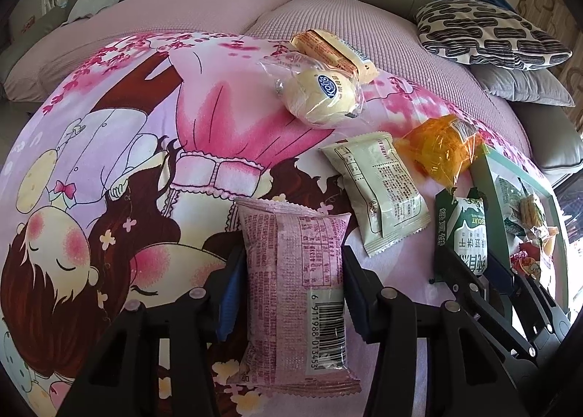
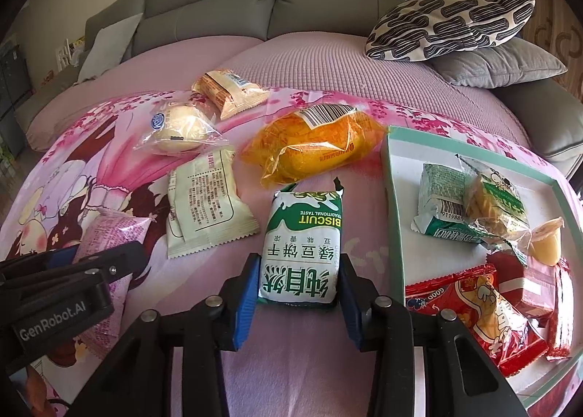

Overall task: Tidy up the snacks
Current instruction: 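Carry the biscuit box with the right tool over the tray while the left tool carries the pink packet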

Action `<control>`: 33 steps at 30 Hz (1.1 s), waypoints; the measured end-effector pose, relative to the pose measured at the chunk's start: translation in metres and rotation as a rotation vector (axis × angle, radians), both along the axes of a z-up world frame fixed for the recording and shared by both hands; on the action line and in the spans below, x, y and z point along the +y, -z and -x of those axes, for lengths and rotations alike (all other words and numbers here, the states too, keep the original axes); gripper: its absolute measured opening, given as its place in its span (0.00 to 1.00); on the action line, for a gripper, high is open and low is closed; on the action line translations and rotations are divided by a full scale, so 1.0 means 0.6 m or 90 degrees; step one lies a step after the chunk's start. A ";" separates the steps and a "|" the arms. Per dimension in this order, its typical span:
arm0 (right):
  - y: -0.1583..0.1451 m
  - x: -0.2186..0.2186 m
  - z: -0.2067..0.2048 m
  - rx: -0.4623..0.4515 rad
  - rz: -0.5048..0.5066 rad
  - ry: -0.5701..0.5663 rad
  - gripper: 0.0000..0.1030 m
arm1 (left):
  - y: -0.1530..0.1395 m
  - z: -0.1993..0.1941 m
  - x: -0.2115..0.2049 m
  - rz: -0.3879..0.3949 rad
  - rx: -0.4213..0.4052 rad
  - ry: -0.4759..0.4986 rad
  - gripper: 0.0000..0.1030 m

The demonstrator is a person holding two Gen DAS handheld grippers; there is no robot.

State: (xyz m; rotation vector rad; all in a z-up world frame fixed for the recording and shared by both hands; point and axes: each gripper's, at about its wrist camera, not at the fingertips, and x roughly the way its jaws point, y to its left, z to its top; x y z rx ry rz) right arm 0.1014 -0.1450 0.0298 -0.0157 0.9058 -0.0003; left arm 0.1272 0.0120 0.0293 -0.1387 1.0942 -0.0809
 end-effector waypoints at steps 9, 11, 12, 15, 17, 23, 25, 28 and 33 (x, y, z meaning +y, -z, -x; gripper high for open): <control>-0.008 0.001 0.011 0.013 -0.008 -0.006 0.42 | -0.009 0.005 0.001 0.002 -0.011 -0.001 0.45; -0.012 0.001 0.014 0.014 -0.011 -0.008 0.42 | -0.012 0.006 0.002 0.004 -0.014 -0.001 0.43; -0.015 0.001 0.015 0.013 -0.012 -0.008 0.42 | -0.013 0.007 0.003 0.005 -0.016 -0.002 0.42; -0.026 -0.002 0.020 0.007 -0.013 -0.009 0.41 | -0.020 0.010 0.004 0.007 -0.024 -0.003 0.41; -0.034 -0.003 0.024 0.000 -0.014 -0.009 0.41 | -0.024 0.012 0.004 0.007 -0.029 -0.003 0.41; -0.055 -0.007 0.036 -0.019 -0.020 -0.010 0.41 | -0.048 0.019 0.001 0.005 -0.051 0.000 0.40; -0.060 -0.008 0.039 -0.023 -0.023 -0.010 0.41 | -0.056 0.022 -0.001 0.004 -0.059 0.001 0.40; -0.068 -0.012 0.043 -0.031 -0.028 -0.010 0.41 | -0.070 0.027 -0.002 0.002 -0.073 0.001 0.40; -0.079 -0.016 0.052 -0.044 -0.036 -0.010 0.41 | -0.092 0.036 -0.006 -0.002 -0.094 0.001 0.40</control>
